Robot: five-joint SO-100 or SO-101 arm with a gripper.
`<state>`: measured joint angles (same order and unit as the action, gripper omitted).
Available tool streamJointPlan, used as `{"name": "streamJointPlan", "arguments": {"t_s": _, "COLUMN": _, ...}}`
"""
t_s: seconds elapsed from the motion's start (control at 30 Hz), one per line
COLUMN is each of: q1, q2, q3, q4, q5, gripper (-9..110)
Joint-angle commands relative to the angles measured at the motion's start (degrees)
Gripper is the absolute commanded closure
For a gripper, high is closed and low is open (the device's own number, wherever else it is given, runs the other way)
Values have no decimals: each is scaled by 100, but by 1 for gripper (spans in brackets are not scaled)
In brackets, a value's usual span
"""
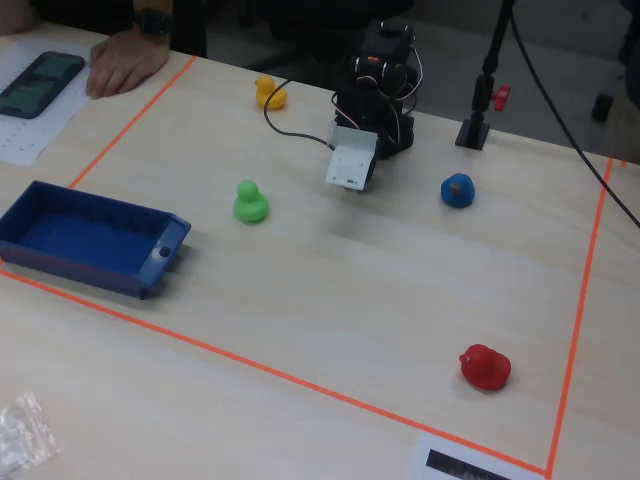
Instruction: Grasp blue duck and put it into box.
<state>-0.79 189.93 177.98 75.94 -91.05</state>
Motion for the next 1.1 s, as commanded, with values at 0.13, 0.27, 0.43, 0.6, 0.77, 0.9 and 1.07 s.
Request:
{"name": "streamJointPlan", "arguments": {"t_s": 0.13, "q1": -229, "q2": -35, "q3": -237, "q4": 272, "q5": 0, "gripper": 101}}
{"name": "streamJointPlan", "arguments": {"t_s": 0.27, "q1": -967, "q2": -853, "q3": -1617, "q4": 738, "q5": 325, "gripper": 101}}
{"name": "streamJointPlan", "arguments": {"t_s": 0.43, "q1": -2426, "q2": -2250, "q3": -3674, "q4": 1028, "q5": 1099, "gripper": 101}}
{"name": "streamJointPlan", "arguments": {"t_s": 0.6, "q1": -3902, "q2": -3094, "q3": -5115, "q4": 1450, "q5": 1986, "gripper": 93}}
{"name": "streamJointPlan", "arguments": {"t_s": 0.77, "q1": -5036, "q2": -4641, "q3": -6645, "q4": 2276, "q5": 2892, "gripper": 81}}
{"name": "streamJointPlan", "arguments": {"t_s": 0.9, "q1": -5414, "q2": -5476, "q3": -7049, "q4": 2355, "q5": 3234, "gripper": 77}}
{"name": "streamJointPlan", "arguments": {"t_s": 1.07, "q1": -5862, "q2": -6179, "q3": -6882, "q4": 2312, "q5": 3542, "gripper": 70}}
